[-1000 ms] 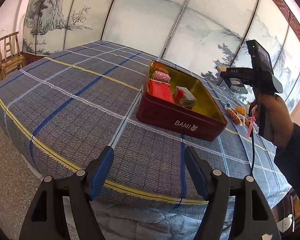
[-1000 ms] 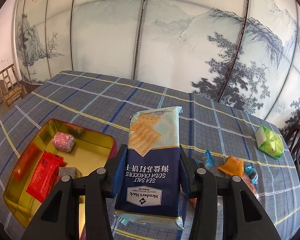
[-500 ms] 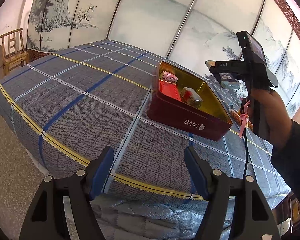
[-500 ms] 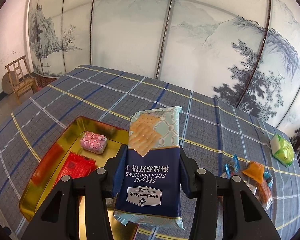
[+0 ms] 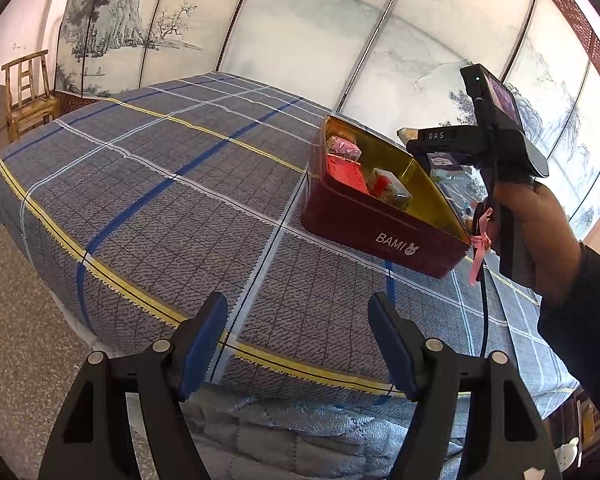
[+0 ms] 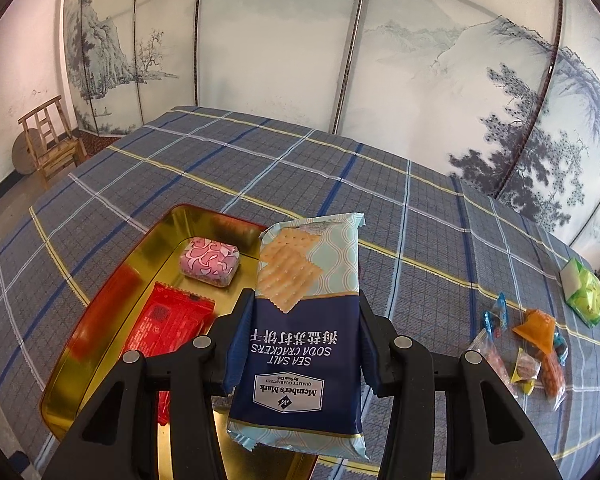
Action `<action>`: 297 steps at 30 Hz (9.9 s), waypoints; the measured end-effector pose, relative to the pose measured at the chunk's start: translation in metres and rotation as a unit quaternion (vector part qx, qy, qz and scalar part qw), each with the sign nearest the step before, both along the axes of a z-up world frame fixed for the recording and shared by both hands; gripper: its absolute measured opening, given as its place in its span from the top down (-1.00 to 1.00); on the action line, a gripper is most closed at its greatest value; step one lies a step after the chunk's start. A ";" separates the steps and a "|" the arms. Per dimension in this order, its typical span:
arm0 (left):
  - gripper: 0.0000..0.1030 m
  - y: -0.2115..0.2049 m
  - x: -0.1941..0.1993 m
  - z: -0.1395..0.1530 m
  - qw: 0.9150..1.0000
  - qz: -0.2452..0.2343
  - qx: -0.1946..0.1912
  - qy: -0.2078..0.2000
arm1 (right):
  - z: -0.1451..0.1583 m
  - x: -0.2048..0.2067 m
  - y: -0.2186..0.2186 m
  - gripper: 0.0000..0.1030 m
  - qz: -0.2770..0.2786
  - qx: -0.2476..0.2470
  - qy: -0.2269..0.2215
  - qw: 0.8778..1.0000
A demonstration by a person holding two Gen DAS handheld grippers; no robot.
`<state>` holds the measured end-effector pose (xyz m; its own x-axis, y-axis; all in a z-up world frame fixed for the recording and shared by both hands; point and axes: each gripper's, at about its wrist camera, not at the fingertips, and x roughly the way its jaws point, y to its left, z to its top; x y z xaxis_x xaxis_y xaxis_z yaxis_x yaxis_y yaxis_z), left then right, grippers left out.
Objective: Organize snacks
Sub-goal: 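Carry the cracker pack into the gold tin and open the right tool, then move the left tool to the clear bag of orange snacks and grasp, then carry the clear snack bag into the tin and open the left tool, then move the right tool to the orange wrapped snack and grasp it, then carry the orange wrapped snack into the tin and open the right tool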
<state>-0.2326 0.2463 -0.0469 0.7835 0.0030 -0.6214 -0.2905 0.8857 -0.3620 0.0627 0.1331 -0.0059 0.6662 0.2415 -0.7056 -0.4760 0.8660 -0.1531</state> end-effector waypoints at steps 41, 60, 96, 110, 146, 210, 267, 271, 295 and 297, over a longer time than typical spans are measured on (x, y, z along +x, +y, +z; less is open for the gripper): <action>-0.36 0.000 0.006 -0.003 1.000 -0.004 0.001 0.010 | -0.019 0.012 -0.003 0.05 -0.016 -0.008 0.021 1.000; -0.36 -0.035 0.024 0.030 0.998 -0.041 0.053 0.001 | 0.004 0.024 -0.237 -0.62 -0.152 0.094 -0.039 0.983; 0.33 -0.311 0.348 -0.004 0.974 -0.152 0.129 0.106 | -0.063 0.017 -0.530 -0.84 -0.334 0.357 0.010 0.872; 0.34 -0.327 0.306 0.048 0.954 -0.208 0.212 0.039 | -0.065 0.016 -0.532 -0.84 -0.335 0.358 0.010 0.872; 0.33 -0.124 0.247 0.104 0.970 -0.095 0.223 0.008 | -0.070 0.018 -0.534 -0.87 -0.345 0.352 0.014 0.870; -0.07 -0.082 0.190 0.010 0.982 -0.086 0.157 0.066 | -0.071 0.027 -0.513 -0.96 -0.354 0.286 0.024 0.890; -0.75 -0.081 0.011 0.022 0.989 -0.072 0.129 -0.031 | 0.028 0.078 -0.215 0.40 -0.169 0.032 -0.056 0.984; -0.75 -0.079 0.010 0.019 0.989 -0.068 0.125 -0.028 | 0.034 0.065 -0.187 0.40 -0.141 0.043 -0.055 0.988; -0.75 -0.062 0.008 0.005 0.993 -0.054 0.103 -0.016 | 0.034 0.003 -0.066 0.39 -0.011 0.064 -0.036 0.997; -0.75 -0.060 0.007 0.004 0.993 -0.052 0.100 -0.014 | 0.032 -0.001 -0.058 0.39 -0.003 0.063 -0.033 0.997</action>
